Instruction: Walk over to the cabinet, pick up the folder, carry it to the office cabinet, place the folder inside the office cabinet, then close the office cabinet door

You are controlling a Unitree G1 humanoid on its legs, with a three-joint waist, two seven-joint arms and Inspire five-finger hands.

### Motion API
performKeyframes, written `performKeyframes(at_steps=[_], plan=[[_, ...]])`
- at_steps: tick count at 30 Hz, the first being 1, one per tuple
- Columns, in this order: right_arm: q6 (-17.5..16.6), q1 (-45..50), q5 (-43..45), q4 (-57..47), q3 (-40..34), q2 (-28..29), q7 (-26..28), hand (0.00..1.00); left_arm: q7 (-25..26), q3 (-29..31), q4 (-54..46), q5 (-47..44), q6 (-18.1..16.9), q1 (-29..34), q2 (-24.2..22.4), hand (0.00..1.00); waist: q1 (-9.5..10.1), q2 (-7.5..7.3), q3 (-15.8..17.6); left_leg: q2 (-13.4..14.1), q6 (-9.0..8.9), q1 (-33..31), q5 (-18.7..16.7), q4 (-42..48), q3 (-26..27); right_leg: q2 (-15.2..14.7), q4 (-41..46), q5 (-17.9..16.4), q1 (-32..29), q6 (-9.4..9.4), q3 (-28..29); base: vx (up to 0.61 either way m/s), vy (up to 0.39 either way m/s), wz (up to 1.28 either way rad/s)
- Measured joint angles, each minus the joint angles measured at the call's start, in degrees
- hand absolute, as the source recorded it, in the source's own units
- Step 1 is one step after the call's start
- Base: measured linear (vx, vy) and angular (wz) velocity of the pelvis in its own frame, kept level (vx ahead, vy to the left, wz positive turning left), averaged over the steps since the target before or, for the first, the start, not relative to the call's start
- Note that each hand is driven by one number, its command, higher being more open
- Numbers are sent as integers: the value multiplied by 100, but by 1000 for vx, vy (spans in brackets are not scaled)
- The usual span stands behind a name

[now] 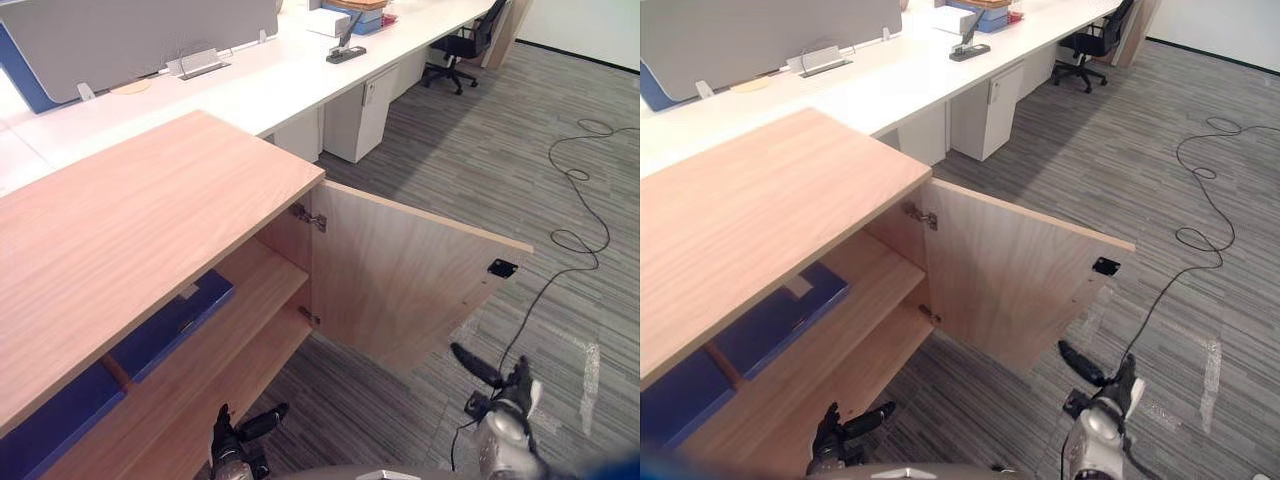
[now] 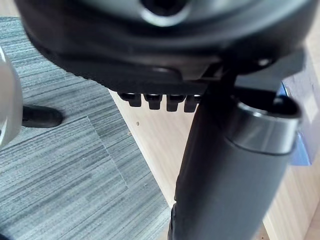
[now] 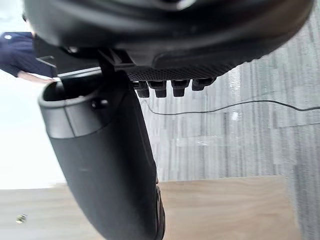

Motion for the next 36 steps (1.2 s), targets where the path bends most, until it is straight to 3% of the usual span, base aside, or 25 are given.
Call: performKeyframes(at_steps=[8,18,25,36], plan=[[-30,-1009,-235,665,-47,-1238,-63,100,-187,-68,-23,22,-19,349,423,100,23,15,-13,-147,126,-205,82,-77,-292,-34,-319,263,1,-25,6,-62,19,9],[-60,-2533,-195,2236,815,-2234,168,100,-380,-265,98,40,-46,414,549,100,139,30,-13,-366,254,-319,182,-161,-660,-159,-391,461,-75,-80,23,-74,25,4],[-66,-3172,229,2859,1389,-2358,513,100,-415,-314,356,41,-45,441,683,100,175,25,17,-529,292,-369,254,-272,-1188,-177,-523,590,-99,-102,46,-60,29,-1],[-67,-3553,189,3294,1960,-2515,786,100,-448,-348,434,38,-47,425,699,100,194,73,144,-583,277,-359,376,-437,-1518,-140,-523,643,-155,-124,64,-21,6,0]])
